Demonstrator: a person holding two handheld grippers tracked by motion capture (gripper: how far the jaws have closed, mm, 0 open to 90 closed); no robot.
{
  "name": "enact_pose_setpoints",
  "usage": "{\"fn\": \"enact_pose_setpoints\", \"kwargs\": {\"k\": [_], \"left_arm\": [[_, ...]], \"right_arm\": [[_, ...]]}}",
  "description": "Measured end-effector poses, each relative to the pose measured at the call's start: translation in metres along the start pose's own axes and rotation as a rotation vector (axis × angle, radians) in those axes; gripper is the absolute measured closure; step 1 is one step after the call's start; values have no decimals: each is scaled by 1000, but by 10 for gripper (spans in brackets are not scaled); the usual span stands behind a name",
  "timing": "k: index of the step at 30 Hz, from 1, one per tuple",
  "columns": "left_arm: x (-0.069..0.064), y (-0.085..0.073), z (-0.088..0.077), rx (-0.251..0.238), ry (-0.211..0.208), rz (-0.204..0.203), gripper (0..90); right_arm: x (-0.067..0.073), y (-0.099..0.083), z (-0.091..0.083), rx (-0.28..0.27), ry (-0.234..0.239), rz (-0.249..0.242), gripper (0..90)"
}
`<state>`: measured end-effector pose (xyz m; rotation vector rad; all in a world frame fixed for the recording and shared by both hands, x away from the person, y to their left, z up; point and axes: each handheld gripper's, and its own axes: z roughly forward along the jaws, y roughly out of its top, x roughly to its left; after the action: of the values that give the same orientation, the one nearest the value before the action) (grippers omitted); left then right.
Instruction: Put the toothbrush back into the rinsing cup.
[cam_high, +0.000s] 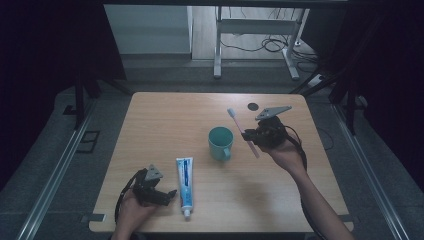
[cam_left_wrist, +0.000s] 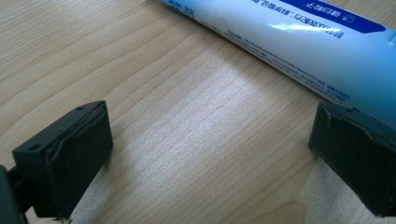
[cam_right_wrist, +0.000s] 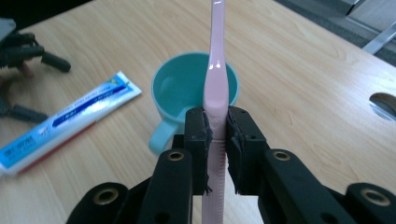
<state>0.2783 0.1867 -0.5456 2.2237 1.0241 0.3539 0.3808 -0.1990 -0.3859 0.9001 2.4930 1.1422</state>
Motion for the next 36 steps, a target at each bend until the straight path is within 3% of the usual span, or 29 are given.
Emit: {"fn": "enact_pose_setpoints", "kwargs": {"k": [10, 36], "left_arm": [[0, 0, 0, 0, 0, 0, 0], [0, 0, 0, 1, 1, 2, 0]], "right_arm": [[1, 10, 12, -63, 22, 26, 785], [12, 41, 40, -164, -1, 43, 785]]}}
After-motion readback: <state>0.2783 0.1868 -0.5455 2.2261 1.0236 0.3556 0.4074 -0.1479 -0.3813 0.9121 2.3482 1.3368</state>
